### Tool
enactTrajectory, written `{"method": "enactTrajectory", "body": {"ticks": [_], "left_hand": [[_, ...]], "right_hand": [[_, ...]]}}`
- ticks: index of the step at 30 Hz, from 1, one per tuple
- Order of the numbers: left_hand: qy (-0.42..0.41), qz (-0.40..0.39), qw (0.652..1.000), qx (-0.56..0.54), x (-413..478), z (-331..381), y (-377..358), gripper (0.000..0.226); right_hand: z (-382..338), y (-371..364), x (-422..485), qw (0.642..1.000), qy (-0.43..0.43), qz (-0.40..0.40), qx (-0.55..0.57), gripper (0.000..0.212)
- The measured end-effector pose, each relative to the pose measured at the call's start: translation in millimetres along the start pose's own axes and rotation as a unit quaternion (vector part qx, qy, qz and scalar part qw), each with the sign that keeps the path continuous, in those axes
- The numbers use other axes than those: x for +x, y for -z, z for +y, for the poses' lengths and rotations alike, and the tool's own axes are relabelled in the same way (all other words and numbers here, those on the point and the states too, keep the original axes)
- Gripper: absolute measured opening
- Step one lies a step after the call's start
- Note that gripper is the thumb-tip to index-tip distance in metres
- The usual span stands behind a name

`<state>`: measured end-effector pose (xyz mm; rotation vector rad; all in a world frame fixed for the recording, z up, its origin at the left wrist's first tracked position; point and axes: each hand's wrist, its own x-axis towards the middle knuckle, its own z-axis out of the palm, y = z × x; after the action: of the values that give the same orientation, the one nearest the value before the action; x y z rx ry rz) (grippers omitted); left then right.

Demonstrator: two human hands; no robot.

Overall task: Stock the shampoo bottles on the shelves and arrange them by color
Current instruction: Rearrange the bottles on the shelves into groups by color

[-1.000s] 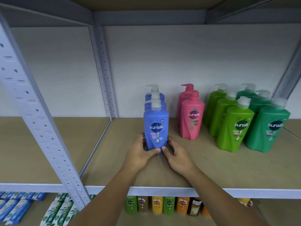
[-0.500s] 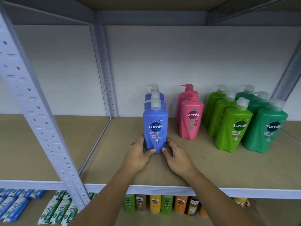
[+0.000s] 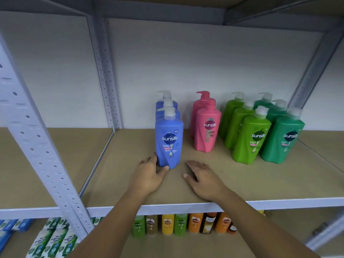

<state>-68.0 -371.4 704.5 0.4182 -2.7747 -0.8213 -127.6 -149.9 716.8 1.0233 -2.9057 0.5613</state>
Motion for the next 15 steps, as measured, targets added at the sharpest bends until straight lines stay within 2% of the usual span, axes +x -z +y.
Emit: {"method": "enactTrajectory", "body": {"ticks": [3, 7, 10, 15], "left_hand": [[-0.006, -0.003, 1.0, 0.028, -5.4, -1.9, -1.2, 0.067], [-0.05, 0.016, 0.994, 0.093, -15.5, 0.3, -2.2, 0.06], [-0.063, 0.005, 0.988, 0.138, -22.9, -0.4, -3.8, 0.064], [-0.082, -0.002, 0.982, 0.169, -31.4, -2.9, -7.7, 0.065]], "right_hand": [[6.4, -0.6, -5.6, 0.999, -0.007, -0.016, -0.032, 0.062], [4.9, -1.6, -7.5, 0.999, -0.008, -0.003, -0.044, 0.06], [5.4, -3.0, -7.8, 0.999, -0.008, 0.003, -0.044, 0.06], [5.2, -3.1, -9.5, 0.998, -0.009, 0.003, -0.058, 0.059]]}}
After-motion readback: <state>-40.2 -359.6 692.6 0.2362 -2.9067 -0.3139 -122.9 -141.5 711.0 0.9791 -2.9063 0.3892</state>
